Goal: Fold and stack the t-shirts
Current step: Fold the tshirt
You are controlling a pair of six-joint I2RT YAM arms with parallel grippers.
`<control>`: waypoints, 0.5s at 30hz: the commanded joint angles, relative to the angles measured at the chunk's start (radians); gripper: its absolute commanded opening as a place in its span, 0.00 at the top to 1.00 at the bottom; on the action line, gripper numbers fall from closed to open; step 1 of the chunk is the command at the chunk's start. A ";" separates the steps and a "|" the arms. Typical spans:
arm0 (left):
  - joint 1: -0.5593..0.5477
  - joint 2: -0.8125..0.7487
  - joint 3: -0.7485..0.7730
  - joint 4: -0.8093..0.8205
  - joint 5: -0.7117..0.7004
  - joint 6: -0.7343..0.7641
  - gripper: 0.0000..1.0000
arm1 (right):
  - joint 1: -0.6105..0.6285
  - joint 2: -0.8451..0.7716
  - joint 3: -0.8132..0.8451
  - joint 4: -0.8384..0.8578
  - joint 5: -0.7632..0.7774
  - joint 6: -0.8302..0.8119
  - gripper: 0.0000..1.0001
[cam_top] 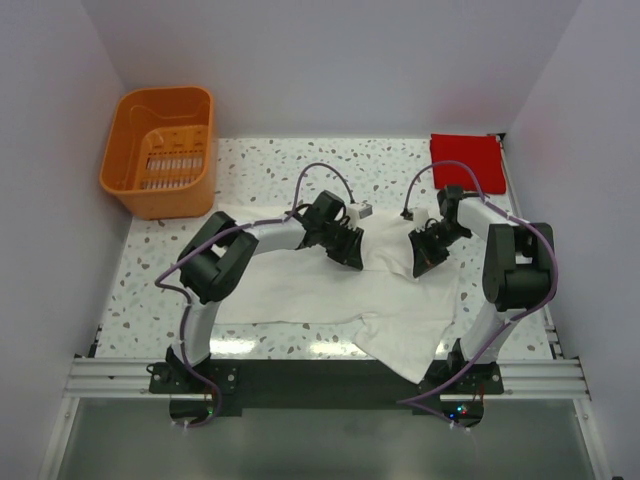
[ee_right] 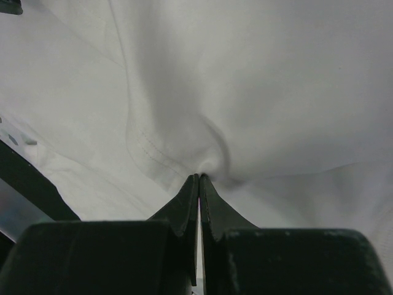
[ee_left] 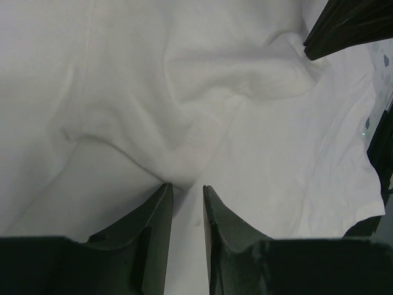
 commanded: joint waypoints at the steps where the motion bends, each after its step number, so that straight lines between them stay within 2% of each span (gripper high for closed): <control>1: 0.007 -0.019 0.021 0.012 -0.018 -0.017 0.69 | 0.006 -0.010 0.012 0.008 -0.003 -0.014 1.00; 10: 0.003 0.026 0.061 0.003 -0.001 -0.018 0.69 | 0.005 -0.007 0.015 0.007 -0.003 -0.008 1.00; 15: 0.003 0.015 0.054 0.018 0.006 -0.014 0.73 | 0.005 -0.001 0.015 0.010 -0.003 -0.006 1.00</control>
